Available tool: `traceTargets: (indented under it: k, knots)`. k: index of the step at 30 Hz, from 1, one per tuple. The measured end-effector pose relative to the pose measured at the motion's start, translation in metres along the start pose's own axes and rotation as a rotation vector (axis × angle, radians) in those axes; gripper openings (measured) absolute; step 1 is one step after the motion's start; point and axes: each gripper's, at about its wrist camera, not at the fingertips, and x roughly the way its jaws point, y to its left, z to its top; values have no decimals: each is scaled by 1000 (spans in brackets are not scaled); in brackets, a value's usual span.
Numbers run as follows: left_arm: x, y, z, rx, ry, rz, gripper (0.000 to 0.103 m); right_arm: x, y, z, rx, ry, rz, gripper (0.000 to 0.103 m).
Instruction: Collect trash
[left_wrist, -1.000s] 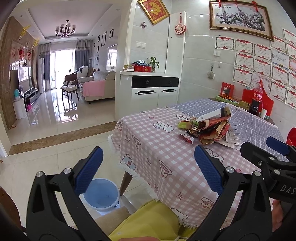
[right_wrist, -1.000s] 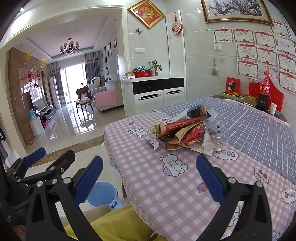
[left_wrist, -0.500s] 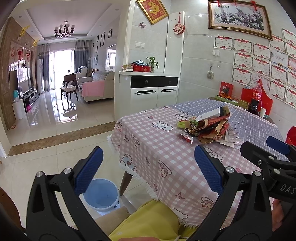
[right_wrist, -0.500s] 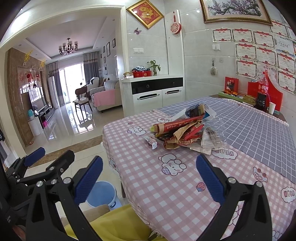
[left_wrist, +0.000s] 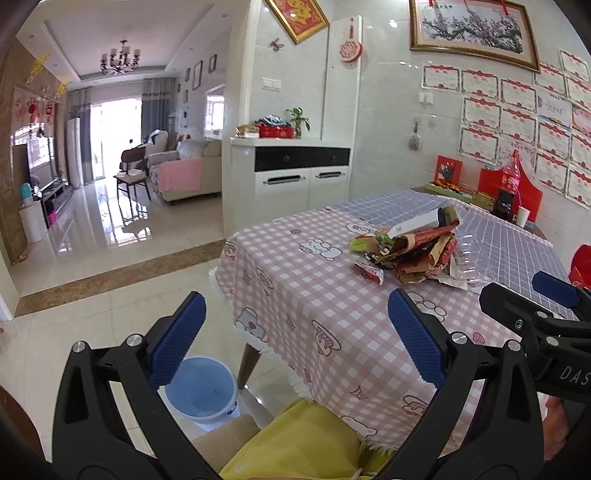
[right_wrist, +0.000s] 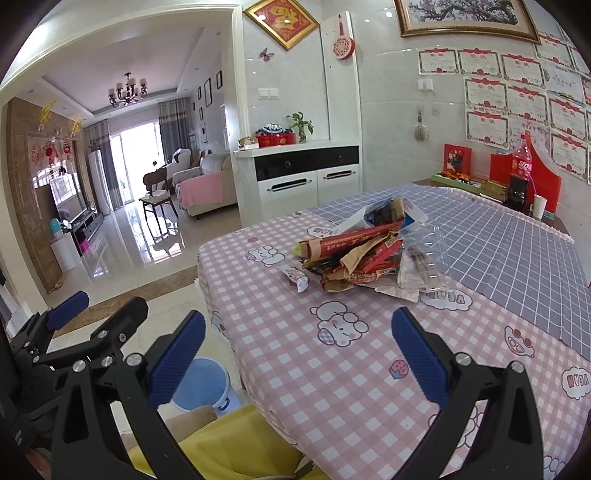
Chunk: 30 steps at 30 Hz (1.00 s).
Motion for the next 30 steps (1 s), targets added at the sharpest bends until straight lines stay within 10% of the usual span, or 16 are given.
traceTargets:
  k: [15,30]
  knots:
    - [97,-32,20,67,191,-186,97,58,-39,9,117,125,-138,99]
    - [220,-58,38,70,356,-219,97,133,-93,16,239,281,-370,99]
